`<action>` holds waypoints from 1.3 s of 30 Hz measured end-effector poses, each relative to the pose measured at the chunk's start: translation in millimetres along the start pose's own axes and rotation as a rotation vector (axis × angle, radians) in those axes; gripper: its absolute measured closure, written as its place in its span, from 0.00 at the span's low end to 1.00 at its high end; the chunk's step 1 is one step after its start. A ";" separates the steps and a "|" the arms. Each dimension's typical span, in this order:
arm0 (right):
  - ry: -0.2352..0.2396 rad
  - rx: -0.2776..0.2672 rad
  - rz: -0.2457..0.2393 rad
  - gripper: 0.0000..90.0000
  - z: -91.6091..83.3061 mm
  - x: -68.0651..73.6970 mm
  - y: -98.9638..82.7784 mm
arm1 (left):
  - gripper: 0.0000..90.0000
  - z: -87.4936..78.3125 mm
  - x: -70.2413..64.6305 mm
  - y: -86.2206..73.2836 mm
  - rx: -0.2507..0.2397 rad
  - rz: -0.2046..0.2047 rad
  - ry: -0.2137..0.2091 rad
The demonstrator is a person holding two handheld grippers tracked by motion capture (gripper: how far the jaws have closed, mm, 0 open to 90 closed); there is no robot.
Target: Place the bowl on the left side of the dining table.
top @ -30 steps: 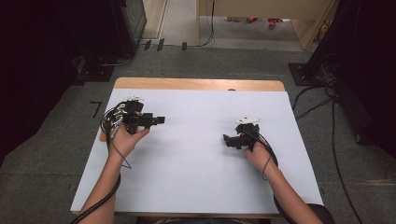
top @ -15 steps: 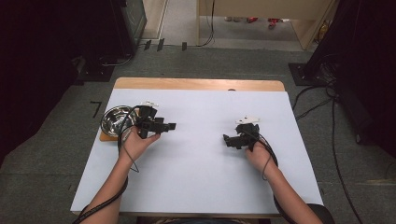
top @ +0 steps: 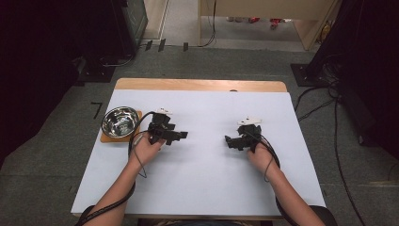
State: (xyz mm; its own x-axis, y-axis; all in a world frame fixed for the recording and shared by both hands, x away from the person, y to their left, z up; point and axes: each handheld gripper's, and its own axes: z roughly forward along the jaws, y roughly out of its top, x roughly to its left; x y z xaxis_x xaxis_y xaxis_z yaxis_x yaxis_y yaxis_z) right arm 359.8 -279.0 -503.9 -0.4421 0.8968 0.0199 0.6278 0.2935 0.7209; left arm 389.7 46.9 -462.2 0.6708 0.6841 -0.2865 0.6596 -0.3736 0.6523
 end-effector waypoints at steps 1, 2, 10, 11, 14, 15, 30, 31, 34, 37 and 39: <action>0.000 0.000 0.000 0.06 0.0 0.0 0.0 | 0.29 1.6 -1.7 -0.3 0.003 0.005 -0.002; 0.000 0.000 0.000 0.06 0.0 0.0 0.0 | 0.29 2.8 -3.1 -0.6 0.004 0.011 -0.004; 0.000 0.000 0.001 0.06 0.0 0.0 0.0 | 0.26 14.0 -14.8 -3.7 0.009 0.062 -0.017; 0.000 0.000 0.001 0.06 0.0 0.0 0.0 | 0.26 15.7 -15.8 -4.3 0.013 0.064 -0.017; 0.000 0.001 0.001 0.06 -0.1 0.0 0.0 | 0.25 20.2 -18.6 -6.4 0.031 0.079 -0.017; 0.000 0.000 0.001 0.06 -0.1 0.0 0.0 | 0.25 21.7 -19.8 -7.1 0.036 0.085 -0.017; 0.000 0.000 0.001 0.06 0.0 0.1 0.0 | 0.20 34.7 -32.3 -13.4 0.046 0.162 -0.007; 0.000 0.000 0.001 0.06 0.0 0.1 0.0 | 0.20 35.0 -32.6 -13.8 0.046 0.167 -0.006; 0.000 0.000 0.001 0.06 0.0 0.1 0.0 | 0.18 35.2 -32.3 -14.5 0.043 0.175 -0.012; 0.000 0.001 0.001 0.06 -0.1 0.1 0.0 | 0.17 35.0 -31.5 -14.8 0.042 0.176 -0.019; 0.000 0.000 0.001 0.06 0.0 0.1 0.0 | 0.16 35.2 -31.3 -15.1 0.042 0.183 -0.026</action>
State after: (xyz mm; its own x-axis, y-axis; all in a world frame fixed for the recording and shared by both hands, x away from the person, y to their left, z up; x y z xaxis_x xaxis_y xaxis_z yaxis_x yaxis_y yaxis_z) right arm 359.8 -278.9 -503.9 -0.4414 0.8971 0.0205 0.6284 0.2927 0.7207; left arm 370.7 9.0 -487.8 0.7892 0.5860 -0.1839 0.5387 -0.5165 0.6656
